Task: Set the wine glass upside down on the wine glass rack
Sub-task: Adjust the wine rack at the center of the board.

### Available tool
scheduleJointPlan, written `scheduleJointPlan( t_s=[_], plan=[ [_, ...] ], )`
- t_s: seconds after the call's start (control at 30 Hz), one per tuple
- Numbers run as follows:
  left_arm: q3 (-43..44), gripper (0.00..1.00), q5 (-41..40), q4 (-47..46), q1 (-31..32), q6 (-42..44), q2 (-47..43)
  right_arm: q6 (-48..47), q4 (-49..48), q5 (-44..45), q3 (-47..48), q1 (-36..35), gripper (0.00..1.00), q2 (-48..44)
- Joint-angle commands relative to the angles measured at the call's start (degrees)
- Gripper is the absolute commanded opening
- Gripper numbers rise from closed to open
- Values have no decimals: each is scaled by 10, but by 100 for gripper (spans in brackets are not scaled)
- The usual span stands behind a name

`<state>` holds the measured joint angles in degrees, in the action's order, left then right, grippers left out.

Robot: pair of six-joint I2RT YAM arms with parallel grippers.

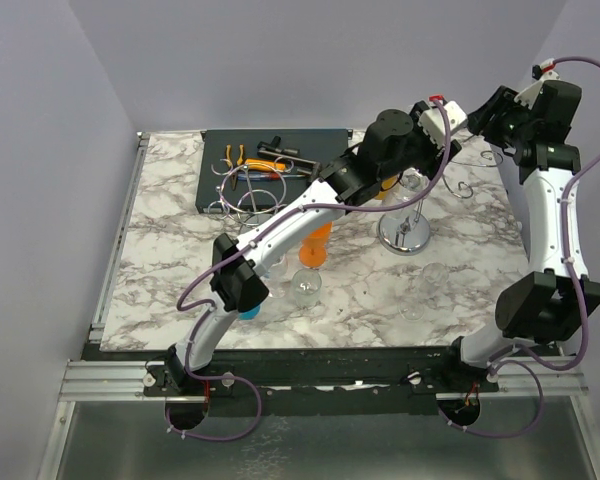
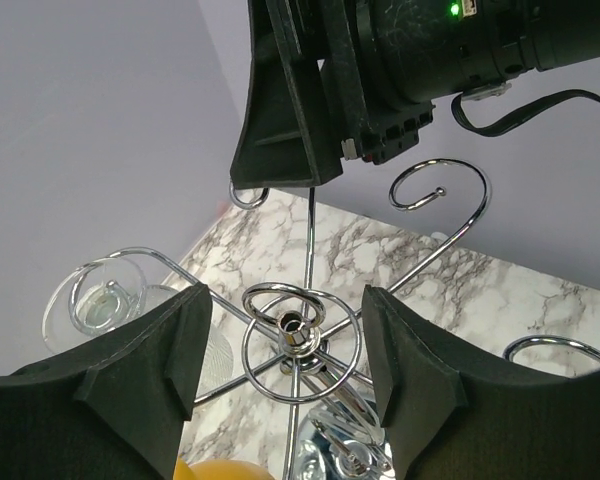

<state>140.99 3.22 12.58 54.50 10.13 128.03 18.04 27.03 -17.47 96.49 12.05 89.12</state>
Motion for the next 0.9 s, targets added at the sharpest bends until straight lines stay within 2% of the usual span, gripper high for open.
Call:
scheduleJointPlan(
  t_s=[0.0,0.17,0.5,0.6,0.87],
  plan=[
    [28,67,-28,-2,2,0,17,27,-28,-79,4,8,50,21],
    [36,63,-28,-1,2,4,27,33,-36,-90,-11,10,38,11],
    [38,50,-50,-1,1,27,32,54,-66,-49,-73,10,4,-44],
    [30,47,-52,-1,0,36,25,55,-72,-20,-93,10,0,-64],
    [7,42,-56,-1,-5,52,9,67,-64,76,-139,11,0,-104]
  ],
)
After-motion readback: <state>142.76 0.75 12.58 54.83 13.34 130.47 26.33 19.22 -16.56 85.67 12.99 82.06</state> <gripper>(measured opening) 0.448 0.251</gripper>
